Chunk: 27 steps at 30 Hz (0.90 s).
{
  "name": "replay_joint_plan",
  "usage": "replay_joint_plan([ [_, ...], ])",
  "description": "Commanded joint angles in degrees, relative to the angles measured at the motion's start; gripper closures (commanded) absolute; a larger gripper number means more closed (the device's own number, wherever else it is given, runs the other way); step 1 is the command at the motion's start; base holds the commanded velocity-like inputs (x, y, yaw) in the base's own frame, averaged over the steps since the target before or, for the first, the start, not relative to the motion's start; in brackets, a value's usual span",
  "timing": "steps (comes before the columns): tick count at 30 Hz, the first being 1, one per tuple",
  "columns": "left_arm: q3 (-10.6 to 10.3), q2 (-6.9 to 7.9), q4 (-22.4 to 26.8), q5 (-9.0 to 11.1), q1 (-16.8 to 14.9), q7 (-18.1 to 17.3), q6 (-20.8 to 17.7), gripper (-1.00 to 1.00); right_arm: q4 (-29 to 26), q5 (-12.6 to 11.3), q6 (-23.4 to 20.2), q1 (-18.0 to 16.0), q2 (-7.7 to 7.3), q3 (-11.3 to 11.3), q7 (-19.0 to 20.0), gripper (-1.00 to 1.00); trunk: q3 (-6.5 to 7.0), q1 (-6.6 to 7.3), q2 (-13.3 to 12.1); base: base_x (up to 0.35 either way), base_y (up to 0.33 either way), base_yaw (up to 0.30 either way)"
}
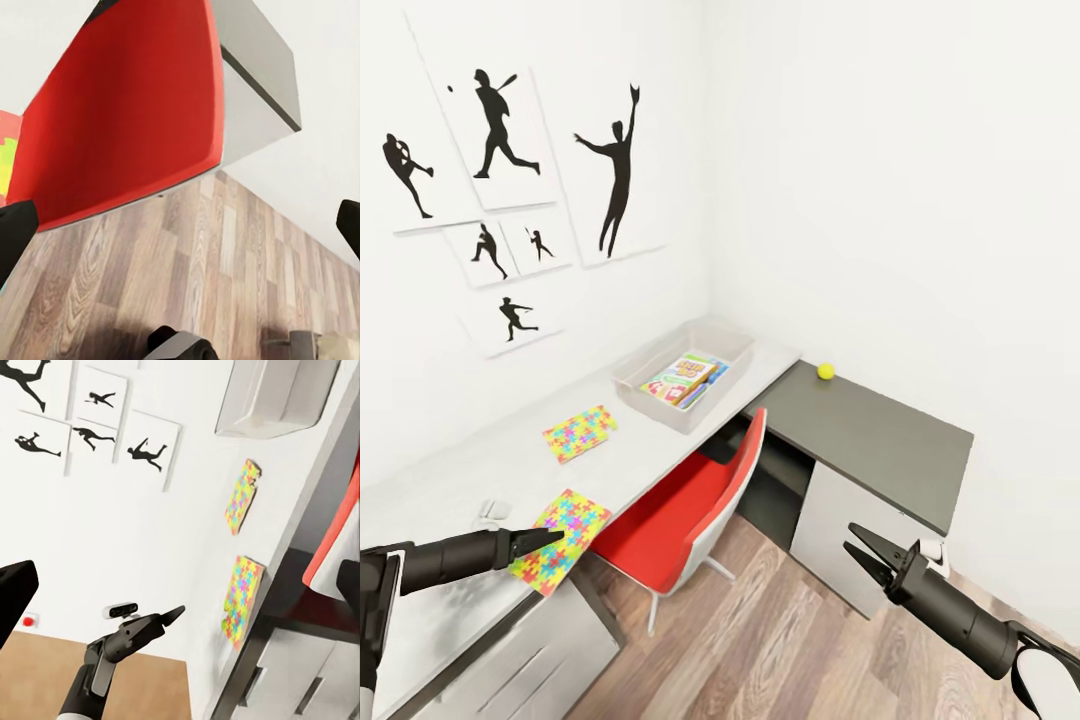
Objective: Put all the toys in the child's room - the three board games (two on the bed and one on the table), the two jigsaw puzzles on the table, and the tennis ball on the table - inside the toy box on the table in the child's room.
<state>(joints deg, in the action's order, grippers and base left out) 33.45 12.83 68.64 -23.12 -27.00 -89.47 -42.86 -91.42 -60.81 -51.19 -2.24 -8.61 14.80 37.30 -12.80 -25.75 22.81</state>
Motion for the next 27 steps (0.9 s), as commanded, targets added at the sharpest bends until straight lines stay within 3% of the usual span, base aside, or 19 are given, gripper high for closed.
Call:
replay_joint_plan([
  [1,0.10,-0.02,0.08,-0.60,-0.07,-0.53,-0.61,-1.00,0.00,-0.01,-0.31,-0.05,0.00,0.06,0.14,-1.00,-0.06,-0.03,0.11,0.000,-0.201,0.000],
  [19,0.32,-0.60,-0.48,-0.67,0.71,-0.53,-2.06,-1.00,-0.05,-0.01,-0.31,-0.10,-0.02,0.09,0.06,-1.00,0.69,-0.03,0.11,0.000,-0.027,0.013],
  [27,0.54,-2.82,-0.88,0.08,4.02,-0.53,-3.83,-1.00,0.01,-0.01,-0.31,-0.11,-0.01,0.07,0.06,-1.00,0.69,-0.03,0.11,-0.014,0.000,0.000],
])
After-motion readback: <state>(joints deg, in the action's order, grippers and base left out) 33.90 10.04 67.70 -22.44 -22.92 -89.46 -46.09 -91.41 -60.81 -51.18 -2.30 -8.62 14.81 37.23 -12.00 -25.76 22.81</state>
